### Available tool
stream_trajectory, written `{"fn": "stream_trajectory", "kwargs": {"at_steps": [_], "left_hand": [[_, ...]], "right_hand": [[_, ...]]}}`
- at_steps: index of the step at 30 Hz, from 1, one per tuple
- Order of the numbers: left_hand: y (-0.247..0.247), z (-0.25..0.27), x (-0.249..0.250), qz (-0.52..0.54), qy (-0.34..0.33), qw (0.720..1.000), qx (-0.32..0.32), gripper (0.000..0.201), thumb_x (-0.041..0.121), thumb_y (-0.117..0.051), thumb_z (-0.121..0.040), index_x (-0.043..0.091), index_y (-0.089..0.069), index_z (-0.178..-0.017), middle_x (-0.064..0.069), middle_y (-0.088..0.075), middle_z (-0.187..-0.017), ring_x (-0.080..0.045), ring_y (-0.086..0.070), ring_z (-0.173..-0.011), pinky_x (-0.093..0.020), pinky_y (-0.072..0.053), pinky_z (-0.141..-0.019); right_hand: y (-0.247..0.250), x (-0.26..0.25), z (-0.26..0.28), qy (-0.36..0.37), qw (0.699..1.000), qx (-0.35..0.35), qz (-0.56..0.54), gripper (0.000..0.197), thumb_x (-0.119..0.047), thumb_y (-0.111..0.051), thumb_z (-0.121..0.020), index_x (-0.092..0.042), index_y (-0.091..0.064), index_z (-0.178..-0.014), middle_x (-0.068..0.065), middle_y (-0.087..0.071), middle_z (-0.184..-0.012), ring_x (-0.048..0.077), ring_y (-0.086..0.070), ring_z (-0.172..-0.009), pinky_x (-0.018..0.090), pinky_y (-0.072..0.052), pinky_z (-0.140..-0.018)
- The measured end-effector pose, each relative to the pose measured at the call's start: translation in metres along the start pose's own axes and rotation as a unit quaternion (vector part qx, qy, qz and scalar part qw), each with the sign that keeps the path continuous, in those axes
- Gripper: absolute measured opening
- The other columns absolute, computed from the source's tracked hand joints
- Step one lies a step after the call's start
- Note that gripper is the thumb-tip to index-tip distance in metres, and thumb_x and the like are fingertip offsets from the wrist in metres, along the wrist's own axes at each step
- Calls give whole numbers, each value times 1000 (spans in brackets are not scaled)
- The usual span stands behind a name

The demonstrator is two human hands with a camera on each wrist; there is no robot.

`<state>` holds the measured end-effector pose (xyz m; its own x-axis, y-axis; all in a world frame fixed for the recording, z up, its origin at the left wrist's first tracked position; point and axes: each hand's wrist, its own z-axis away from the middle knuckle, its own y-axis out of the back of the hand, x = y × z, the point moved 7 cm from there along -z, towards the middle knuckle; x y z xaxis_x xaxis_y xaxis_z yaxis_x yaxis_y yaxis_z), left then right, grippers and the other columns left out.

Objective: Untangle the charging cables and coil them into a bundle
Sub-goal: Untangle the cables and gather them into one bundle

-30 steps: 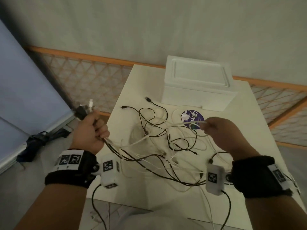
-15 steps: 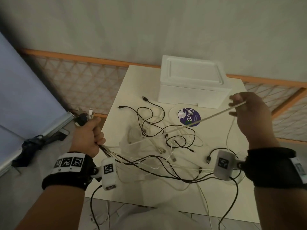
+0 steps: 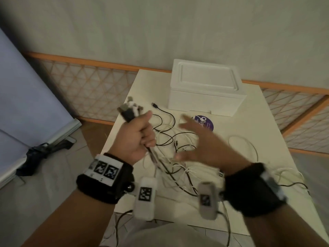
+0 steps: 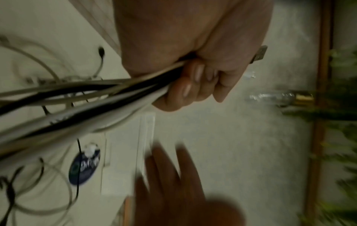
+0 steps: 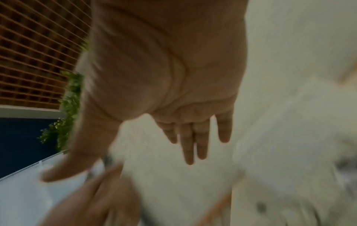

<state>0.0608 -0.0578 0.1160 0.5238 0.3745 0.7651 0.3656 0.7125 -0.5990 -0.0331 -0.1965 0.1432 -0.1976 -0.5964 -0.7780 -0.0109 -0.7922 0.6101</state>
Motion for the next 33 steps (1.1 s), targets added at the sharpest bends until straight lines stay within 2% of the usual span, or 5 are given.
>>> {"fn": "stream_trajectory", "kwargs": {"at_steps": [6, 16, 22, 27, 33], "left_hand": [[-29, 8, 24, 8, -44, 998, -36, 45, 31, -59, -85, 22, -38, -46, 9, -23, -38, -5, -21, -32, -17, -22, -36], [112, 20, 20, 106, -25, 968, 224, 49, 41, -56, -83, 20, -32, -45, 9, -21, -38, -5, -19, -29, -17, -17, -33], [135, 6, -96, 154, 81, 926, 336, 41, 26, -53, -97, 20, -34, -61, 6, -28, -41, -9, -26, -33, -19, -28, -40], [127, -13, -112, 119, 134, 928, 328, 43, 25, -62, -91, 13, -44, -55, -1, -49, -48, -13, -46, -41, -25, -45, -50], [121, -32, -105, 104, 146, 941, 286, 32, 25, -57, -95, 14, -48, -66, -1, -49, -55, -9, -41, -36, -19, -38, -38]], "right_hand": [[-69, 20, -6, 64, 987, -120, 85, 16, -27, -65, -84, -21, -56, -95, -12, -57, -67, 3, -56, -62, 19, -44, -63], [1, 149, 45, -106, 950, -127, 266, 17, -31, -57, -73, -18, -48, -78, -3, -53, -70, 7, -49, -62, 27, -40, -59], [8, 180, 27, -174, 883, -186, 393, 49, -54, -69, -71, -30, -50, -109, -8, -52, -108, 15, -52, -105, 28, -41, -85], [-37, 84, -56, 16, 968, -60, 244, 23, -42, -54, -90, -24, -62, -102, -6, -60, -102, 14, -55, -97, 32, -45, -87], [-79, 102, -128, 20, 880, -61, 470, 45, -14, -37, -91, -21, -43, -135, 5, -37, -145, 26, -34, -132, 49, -26, -108]]}}
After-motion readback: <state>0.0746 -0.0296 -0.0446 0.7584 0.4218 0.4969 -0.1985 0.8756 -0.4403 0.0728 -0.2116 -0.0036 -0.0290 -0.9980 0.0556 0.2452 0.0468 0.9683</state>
